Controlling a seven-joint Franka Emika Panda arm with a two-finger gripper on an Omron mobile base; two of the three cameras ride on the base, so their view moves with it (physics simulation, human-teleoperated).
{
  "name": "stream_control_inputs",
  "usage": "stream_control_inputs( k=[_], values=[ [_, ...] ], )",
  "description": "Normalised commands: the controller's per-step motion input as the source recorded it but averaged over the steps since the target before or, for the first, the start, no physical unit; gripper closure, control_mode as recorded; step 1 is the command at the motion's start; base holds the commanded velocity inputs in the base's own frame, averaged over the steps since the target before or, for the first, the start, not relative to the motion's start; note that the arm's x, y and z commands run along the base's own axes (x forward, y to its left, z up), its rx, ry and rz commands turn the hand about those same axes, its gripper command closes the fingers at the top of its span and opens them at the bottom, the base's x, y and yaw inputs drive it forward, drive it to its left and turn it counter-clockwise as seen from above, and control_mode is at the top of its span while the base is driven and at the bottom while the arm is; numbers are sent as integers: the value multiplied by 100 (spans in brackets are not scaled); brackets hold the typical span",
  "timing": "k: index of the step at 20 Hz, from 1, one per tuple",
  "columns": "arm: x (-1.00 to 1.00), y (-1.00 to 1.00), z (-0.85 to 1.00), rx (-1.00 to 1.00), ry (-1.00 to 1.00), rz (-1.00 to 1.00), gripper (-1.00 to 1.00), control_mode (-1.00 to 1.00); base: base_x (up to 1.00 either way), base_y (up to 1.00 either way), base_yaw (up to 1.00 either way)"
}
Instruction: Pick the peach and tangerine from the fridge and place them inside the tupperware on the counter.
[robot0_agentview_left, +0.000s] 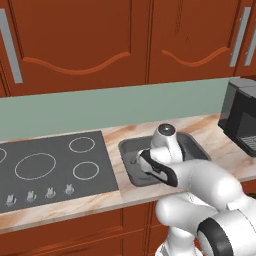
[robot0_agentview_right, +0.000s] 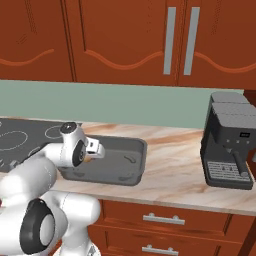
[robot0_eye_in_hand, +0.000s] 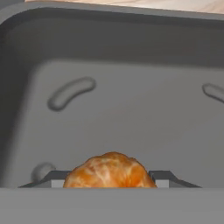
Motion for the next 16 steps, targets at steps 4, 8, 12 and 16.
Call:
stream_control_inputs(
  k=[4, 8, 12, 16],
  values=[
    [41, -5, -25, 0, 3, 1, 100, -100, 0, 0, 0],
    [36, -6, -33, 0, 3, 1, 100, -100, 0, 0, 0],
    [42, 0, -34, 0, 1, 1, -100, -100, 0, 0, 0],
    [50, 0, -30, 0, 0, 2, -100, -100, 0, 0, 0]
  ],
)
